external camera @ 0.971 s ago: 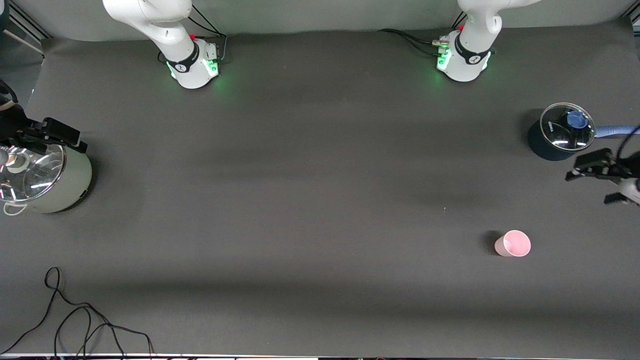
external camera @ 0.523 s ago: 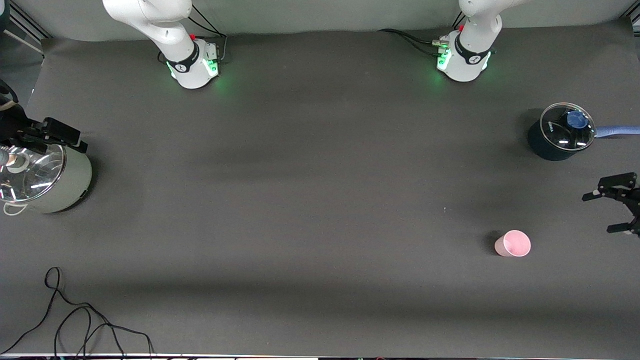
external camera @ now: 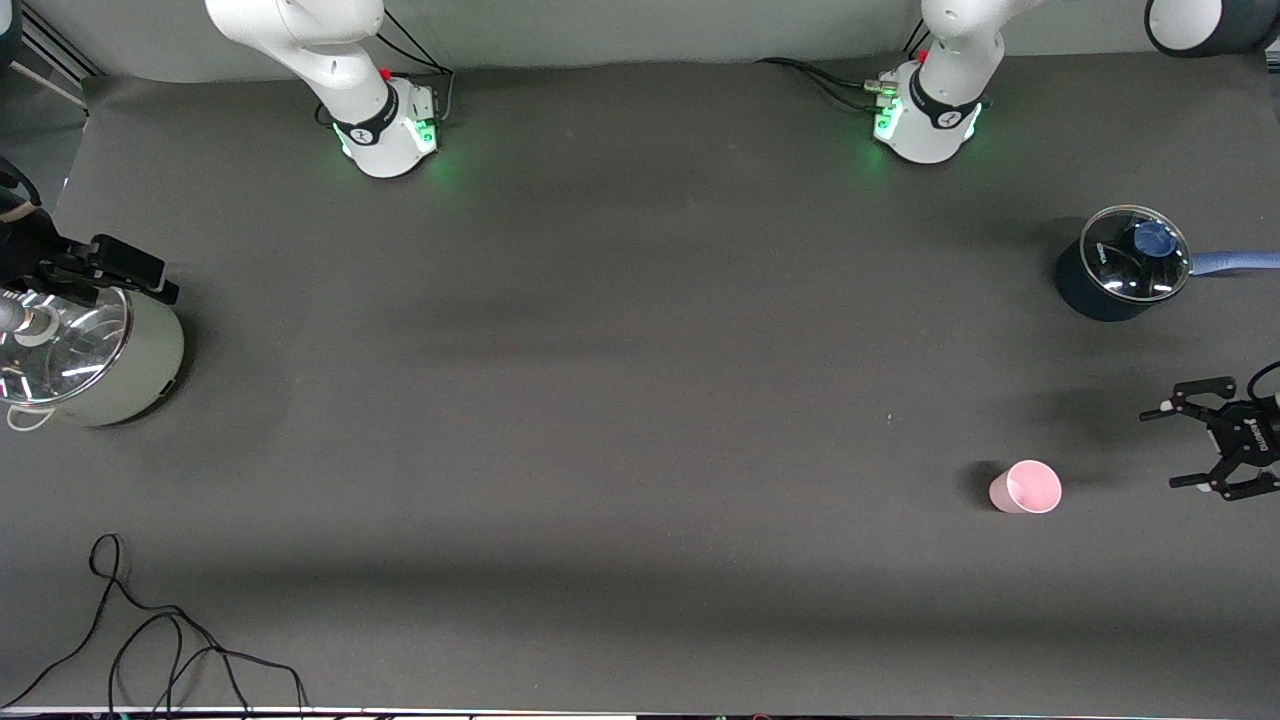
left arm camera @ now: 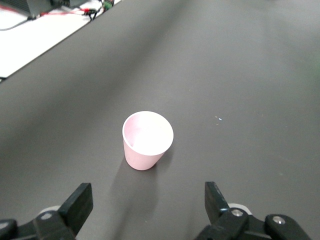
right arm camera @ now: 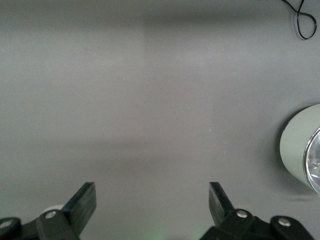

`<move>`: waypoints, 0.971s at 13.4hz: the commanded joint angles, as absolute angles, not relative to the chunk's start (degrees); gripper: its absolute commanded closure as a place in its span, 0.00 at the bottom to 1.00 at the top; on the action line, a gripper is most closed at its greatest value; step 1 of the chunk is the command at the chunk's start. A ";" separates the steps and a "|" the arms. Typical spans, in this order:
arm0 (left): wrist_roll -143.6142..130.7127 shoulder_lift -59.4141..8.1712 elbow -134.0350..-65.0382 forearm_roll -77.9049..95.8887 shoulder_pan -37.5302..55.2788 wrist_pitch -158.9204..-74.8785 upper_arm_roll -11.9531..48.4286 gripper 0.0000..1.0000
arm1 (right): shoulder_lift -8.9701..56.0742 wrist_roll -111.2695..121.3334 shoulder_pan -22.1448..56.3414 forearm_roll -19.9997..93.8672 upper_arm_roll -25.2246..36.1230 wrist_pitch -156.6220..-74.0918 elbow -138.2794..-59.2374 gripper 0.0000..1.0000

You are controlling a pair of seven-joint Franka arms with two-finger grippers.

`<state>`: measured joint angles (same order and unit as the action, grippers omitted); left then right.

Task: Transfer pink cup from left to right arm
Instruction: 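Lower the open left gripper toward the pink cup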

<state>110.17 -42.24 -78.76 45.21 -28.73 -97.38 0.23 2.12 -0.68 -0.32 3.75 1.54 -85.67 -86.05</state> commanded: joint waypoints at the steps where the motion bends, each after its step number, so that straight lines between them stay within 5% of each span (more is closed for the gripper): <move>1: 119.76 -47.71 -76.82 51.13 -29.79 -96.77 0.79 0.00 | 2.64 0.35 -0.09 4.39 1.76 -84.82 -84.99 0.00; 13: 139.13 -59.76 -76.90 64.24 -30.67 -96.86 0.88 0.00 | 2.64 0.35 -0.09 4.39 1.67 -84.81 -84.99 0.00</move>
